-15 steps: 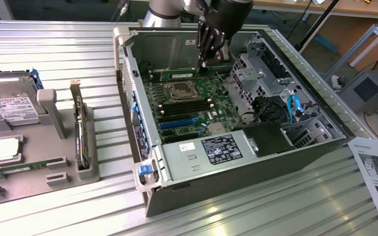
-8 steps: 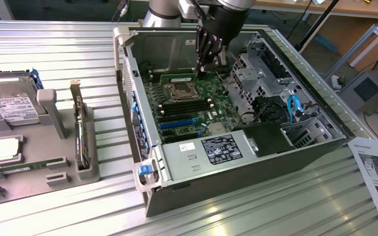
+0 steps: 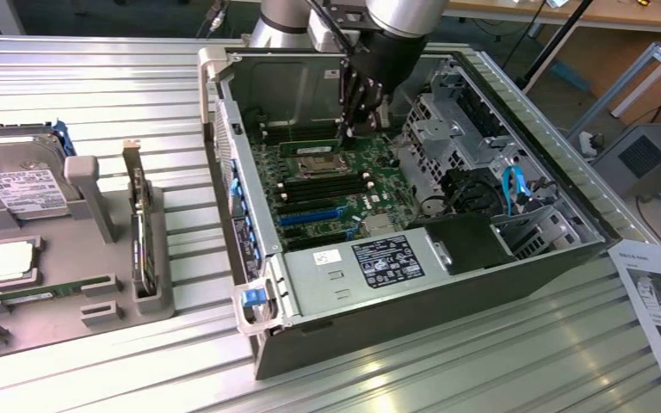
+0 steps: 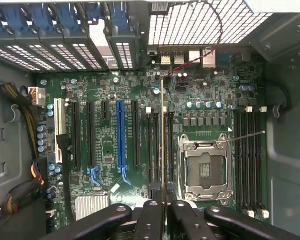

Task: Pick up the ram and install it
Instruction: 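Insert the ram into the slot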

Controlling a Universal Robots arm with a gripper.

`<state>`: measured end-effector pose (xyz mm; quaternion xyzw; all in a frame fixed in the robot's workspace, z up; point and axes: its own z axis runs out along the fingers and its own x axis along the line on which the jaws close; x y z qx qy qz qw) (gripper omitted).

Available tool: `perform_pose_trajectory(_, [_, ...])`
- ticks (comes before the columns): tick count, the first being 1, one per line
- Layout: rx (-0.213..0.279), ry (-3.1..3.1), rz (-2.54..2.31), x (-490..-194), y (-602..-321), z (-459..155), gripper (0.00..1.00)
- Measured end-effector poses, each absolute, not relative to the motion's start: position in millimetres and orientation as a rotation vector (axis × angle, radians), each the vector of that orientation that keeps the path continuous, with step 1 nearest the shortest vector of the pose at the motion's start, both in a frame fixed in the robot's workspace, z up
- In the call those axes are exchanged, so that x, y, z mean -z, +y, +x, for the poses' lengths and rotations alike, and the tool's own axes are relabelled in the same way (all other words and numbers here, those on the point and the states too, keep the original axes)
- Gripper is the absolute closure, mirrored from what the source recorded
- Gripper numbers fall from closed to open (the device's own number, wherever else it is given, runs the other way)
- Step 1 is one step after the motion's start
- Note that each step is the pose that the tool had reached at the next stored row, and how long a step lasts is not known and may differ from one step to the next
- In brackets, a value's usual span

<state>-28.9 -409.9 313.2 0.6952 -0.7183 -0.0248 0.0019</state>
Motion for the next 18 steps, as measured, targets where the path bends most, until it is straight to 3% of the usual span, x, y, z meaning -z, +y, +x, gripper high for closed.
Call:
perform_pose_trajectory(10, [0.078,-2.254,2.182,-291,-410,-28,0.87])
perform_pose_trajectory(18, [0.078,-2.254,2.182,-290,-410,-21,0.87])
